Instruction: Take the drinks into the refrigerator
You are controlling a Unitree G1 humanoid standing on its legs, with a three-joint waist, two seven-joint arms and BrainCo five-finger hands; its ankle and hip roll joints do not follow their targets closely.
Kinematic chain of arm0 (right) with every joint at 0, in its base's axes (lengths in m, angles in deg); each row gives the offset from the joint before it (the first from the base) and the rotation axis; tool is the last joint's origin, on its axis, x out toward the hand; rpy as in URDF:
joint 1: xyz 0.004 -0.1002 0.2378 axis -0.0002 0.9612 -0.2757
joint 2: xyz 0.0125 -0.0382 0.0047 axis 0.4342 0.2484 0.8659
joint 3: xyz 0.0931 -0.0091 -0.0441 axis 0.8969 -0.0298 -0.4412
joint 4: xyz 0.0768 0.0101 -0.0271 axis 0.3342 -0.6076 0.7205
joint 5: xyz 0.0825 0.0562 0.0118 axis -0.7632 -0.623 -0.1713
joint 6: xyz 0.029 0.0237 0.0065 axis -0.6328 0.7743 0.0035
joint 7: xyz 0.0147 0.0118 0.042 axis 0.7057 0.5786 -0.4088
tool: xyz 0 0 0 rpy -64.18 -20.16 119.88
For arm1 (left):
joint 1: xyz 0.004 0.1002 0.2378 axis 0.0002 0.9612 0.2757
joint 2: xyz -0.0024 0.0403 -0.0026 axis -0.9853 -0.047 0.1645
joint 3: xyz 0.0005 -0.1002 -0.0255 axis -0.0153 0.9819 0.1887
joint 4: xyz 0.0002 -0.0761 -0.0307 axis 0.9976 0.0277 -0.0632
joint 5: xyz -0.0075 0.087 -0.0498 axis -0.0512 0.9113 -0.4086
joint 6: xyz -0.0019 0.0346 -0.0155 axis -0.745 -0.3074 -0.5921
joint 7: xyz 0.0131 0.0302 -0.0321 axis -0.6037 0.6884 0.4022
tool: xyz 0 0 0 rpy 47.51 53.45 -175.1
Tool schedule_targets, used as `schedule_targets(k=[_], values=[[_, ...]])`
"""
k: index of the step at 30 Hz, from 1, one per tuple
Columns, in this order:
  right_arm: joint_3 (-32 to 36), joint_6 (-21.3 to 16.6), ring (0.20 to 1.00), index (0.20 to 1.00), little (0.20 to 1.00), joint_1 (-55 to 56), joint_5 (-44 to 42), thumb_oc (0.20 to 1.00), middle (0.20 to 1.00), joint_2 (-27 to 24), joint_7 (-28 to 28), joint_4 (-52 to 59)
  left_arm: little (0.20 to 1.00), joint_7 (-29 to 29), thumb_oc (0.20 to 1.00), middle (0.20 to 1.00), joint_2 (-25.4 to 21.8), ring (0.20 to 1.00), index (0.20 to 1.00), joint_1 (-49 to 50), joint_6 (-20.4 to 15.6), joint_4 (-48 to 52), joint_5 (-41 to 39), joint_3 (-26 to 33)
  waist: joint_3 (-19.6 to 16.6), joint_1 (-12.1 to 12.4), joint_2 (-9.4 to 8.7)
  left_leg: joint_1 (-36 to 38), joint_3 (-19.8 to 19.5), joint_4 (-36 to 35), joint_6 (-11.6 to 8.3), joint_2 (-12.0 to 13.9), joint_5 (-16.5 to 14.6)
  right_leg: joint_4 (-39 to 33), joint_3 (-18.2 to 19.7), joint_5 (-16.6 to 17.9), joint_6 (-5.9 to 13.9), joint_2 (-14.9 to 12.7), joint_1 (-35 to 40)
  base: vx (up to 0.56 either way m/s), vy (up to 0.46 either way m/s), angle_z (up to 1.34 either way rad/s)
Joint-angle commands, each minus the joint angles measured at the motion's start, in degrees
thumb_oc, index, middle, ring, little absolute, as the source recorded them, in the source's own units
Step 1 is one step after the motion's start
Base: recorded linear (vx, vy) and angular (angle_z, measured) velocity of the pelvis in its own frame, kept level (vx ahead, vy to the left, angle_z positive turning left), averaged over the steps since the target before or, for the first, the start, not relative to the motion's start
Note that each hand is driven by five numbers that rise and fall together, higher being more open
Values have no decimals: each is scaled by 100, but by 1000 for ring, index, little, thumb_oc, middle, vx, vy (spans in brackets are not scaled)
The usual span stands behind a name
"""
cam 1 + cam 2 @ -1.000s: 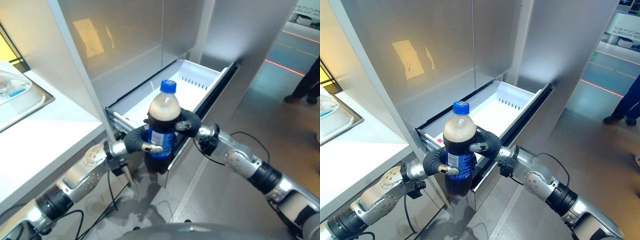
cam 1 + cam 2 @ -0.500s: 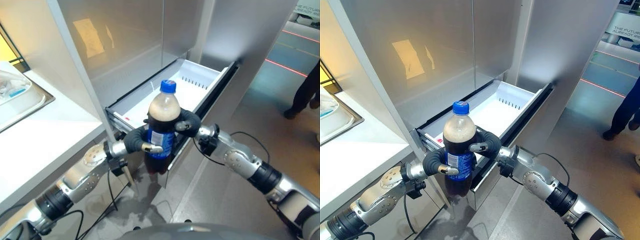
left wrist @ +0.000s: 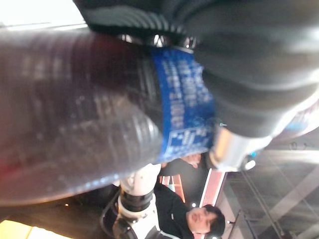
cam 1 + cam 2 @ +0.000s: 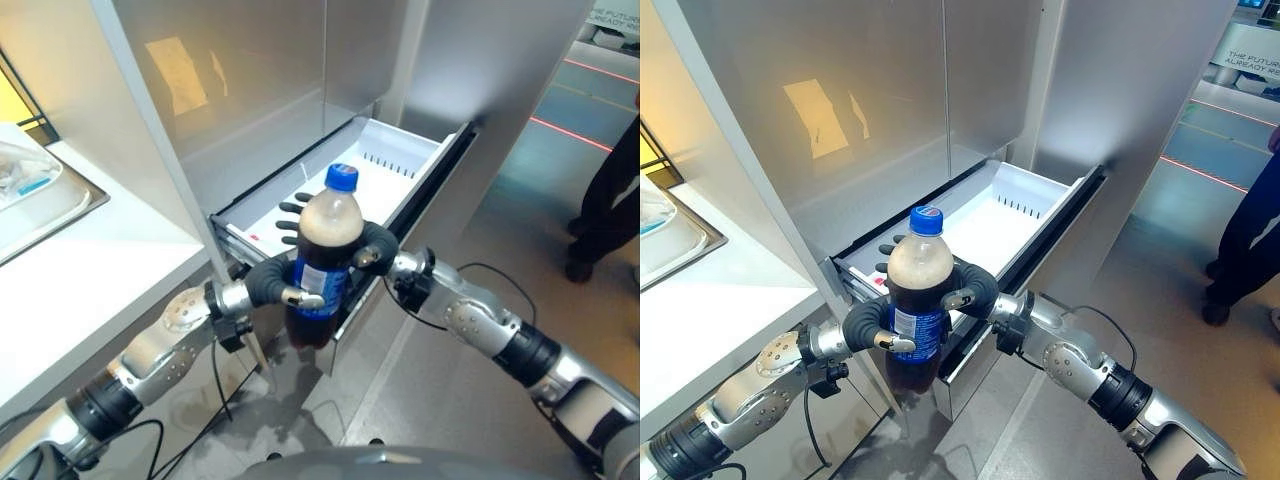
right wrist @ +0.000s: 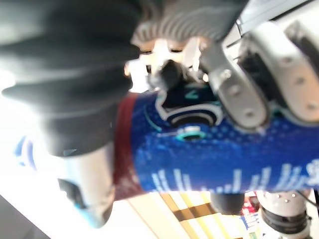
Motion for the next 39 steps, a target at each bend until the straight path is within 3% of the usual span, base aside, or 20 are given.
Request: schedule_targets(k=[1,8,23,29,35,36,37,38,39], values=[[-45,-410,1000,1000,1000,-949,8,1000,1000,590,-43,333,200,192,200,200,236,200,200,-982,-157,142,-52,-35,42,9,-164,-66,-351,42,504,-402,-329,98,-247,-497,-11,91,416,0,0,0],[214,-591,1000,1000,1000,-1293,186,1000,1000,654,57,-191,200,185,200,200,596,200,200,-1203,-84,-25,-13,-262,27,11,-169,-46,-331,39,514,-412,-336,89,-239,-495,-8,95,435,0,0,0],[503,-795,1000,1000,1000,-1720,277,1000,1000,258,91,-1042,200,-69,200,200,459,200,200,-1095,10,67,-195,-290,-8,69,-192,-35,-344,36,514,-418,-360,89,-267,-506,16,97,452,0,0,0],[457,-684,1000,1000,1000,-1660,180,1000,1000,376,-1,-912,200,-82,200,200,471,200,200,-1144,-4,-16,-195,-290,-7,73,-194,-19,-328,51,522,-414,-382,131,-243,-525,12,102,441,0,0,0],[51,-341,1000,1000,1000,-1593,98,1000,1000,513,-280,-331,200,-51,200,200,577,200,200,-1193,-52,-78,-76,-281,-2,53,-184,-8,-316,53,518,-413,-387,130,-223,-538,-1,119,437,0,0,0],[-32,-290,937,937,937,-1614,113,937,937,490,-336,-166,200,-43,200,200,578,200,200,-1207,-64,-88,-58,-273,-6,46,-181,-6,-314,50,515,-408,-388,122,-226,-540,-1,117,442,0,0,0],[-33,-289,824,824,824,-1613,113,824,824,488,-335,-164,200,-43,200,200,579,200,200,-1207,-64,-88,-58,-272,-5,44,-180,-5,-315,50,515,-407,-389,121,-227,-540,-1,118,444,0,0,0],[-99,-225,200,200,200,-1554,74,200,200,525,-359,-125,200,-32,200,200,617,200,200,-1211,-78,-122,2,-270,-5,39,-174,-7,-311,47,514,-401,-390,115,-232,-541,-3,115,441,0,0,0],[-112,-226,200,200,200,-1551,76,200,200,563,-348,-159,200,-21,200,200,631,200,200,-1211,-85,-138,15,-263,-1,40,-174,-7,-316,48,516,-402,-388,115,-226,-538,-5,115,439,0,0,0]])
